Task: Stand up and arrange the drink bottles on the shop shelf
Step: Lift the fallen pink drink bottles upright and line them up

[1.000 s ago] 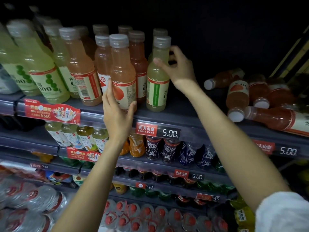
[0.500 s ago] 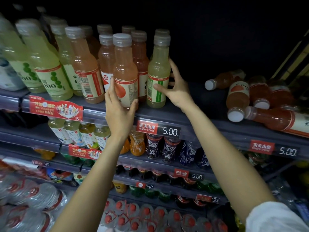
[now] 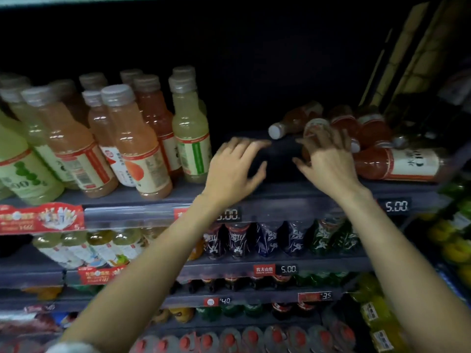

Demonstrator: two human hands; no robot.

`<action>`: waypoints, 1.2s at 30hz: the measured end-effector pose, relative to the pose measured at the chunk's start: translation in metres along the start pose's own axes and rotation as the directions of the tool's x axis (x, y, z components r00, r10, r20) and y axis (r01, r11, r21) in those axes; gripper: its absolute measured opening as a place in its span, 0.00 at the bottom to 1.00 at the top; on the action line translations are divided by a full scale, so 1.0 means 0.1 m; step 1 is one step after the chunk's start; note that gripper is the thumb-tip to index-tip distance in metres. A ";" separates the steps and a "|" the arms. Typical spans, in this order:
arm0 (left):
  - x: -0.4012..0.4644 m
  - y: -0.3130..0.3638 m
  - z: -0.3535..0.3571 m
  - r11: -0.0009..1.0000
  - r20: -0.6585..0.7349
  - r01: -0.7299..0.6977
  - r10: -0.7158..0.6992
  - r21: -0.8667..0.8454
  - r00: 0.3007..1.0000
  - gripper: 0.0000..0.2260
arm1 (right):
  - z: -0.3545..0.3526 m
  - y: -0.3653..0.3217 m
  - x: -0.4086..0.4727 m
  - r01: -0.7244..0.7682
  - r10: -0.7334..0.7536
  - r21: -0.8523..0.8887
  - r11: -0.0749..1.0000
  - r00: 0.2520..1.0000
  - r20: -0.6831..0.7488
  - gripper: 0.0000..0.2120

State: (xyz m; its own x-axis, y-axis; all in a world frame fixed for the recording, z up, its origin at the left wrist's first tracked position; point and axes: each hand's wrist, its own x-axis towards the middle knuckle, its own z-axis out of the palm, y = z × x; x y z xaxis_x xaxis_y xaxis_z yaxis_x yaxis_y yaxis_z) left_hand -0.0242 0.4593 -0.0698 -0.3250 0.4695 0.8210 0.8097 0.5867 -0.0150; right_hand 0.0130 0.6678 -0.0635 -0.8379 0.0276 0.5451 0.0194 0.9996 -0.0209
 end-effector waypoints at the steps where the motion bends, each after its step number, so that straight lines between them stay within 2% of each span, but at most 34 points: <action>1: 0.11 -0.07 0.16 0.998 0.091 -0.019 0.014 0.062 0.996 0.15 | -0.01 0.05 -0.01 -0.038 0.039 -0.022 0.999 0.999 0.034 0.21; 4: 0.40 -0.26 0.59 0.975 0.343 -0.065 -0.011 0.211 0.939 0.19 | 0.02 0.10 0.00 -0.122 0.128 -0.048 0.991 0.983 0.130 0.26; 6: 0.56 -0.27 0.81 0.952 0.504 -0.078 -0.086 0.297 0.860 0.22 | 0.06 0.12 -0.03 -0.159 0.161 -0.029 0.987 0.975 0.151 0.27; 9: 0.69 -0.30 1.07 0.935 0.589 -0.035 -0.192 0.352 0.785 0.27 | 0.09 0.13 -0.07 -0.170 0.170 -0.006 0.985 0.981 0.094 0.25; 13: 0.76 -0.36 1.27 0.923 0.586 0.016 -0.258 0.385 0.768 0.27 | 0.09 0.15 -0.08 -0.169 0.167 0.015 0.986 0.982 0.091 0.25; 16: 0.77 -0.34 1.29 0.920 0.531 -0.010 -0.217 0.391 0.819 0.22 | 0.10 0.16 -0.08 -0.178 0.175 0.027 0.984 0.981 0.083 0.26; 20: 0.70 -0.31 1.17 0.885 0.483 -0.077 -0.176 0.460 0.858 0.21 | 0.10 0.17 -0.10 -0.167 0.165 0.023 0.986 0.984 0.065 0.25; 22: 0.62 -0.23 1.02 0.910 0.484 -0.058 -0.162 0.409 0.860 0.20 | 0.08 0.19 -0.10 -0.160 0.158 0.013 0.987 0.985 0.069 0.25; 25: 0.50 -0.09 0.80 0.933 0.523 0.049 -0.244 0.358 0.817 0.25 | 0.08 0.20 -0.10 -0.153 0.152 0.009 0.988 0.983 0.101 0.27; 28: 0.53 0.03 0.71 0.922 0.589 0.104 -0.322 0.373 0.741 0.30 | 0.11 0.21 -0.10 -0.157 0.157 -0.003 0.988 0.982 0.108 0.28; 30: 0.58 0.09 0.67 0.925 0.625 0.127 -0.339 0.359 0.703 0.27 | 0.11 0.20 -0.10 -0.161 0.159 0.007 0.987 0.982 0.106 0.28; 32: 0.58 0.11 0.61 0.929 0.634 0.147 -0.342 0.340 0.694 0.22 | 0.09 0.19 -0.10 -0.159 0.159 -0.007 0.987 0.982 0.106 0.27; 34: 0.53 0.08 0.48 0.927 0.597 0.171 -0.348 0.332 0.723 0.20 | 0.08 0.17 -0.10 -0.139 0.141 -0.027 0.990 0.986 0.085 0.27; 36: 0.46 0.06 0.33 0.962 0.477 0.142 -0.240 0.233 0.845 0.18 | 0.06 0.15 -0.08 -0.098 0.098 -0.020 0.995 0.995 0.013 0.27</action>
State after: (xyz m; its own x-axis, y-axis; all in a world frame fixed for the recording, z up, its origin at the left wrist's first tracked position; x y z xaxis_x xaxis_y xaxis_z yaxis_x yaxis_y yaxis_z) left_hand -0.0504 0.5068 -0.0509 -0.7025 0.5708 0.4251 0.6190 0.7848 -0.0307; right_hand 0.0173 0.6826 -0.0731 -0.8391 0.1258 0.5293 0.1124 0.9920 -0.0575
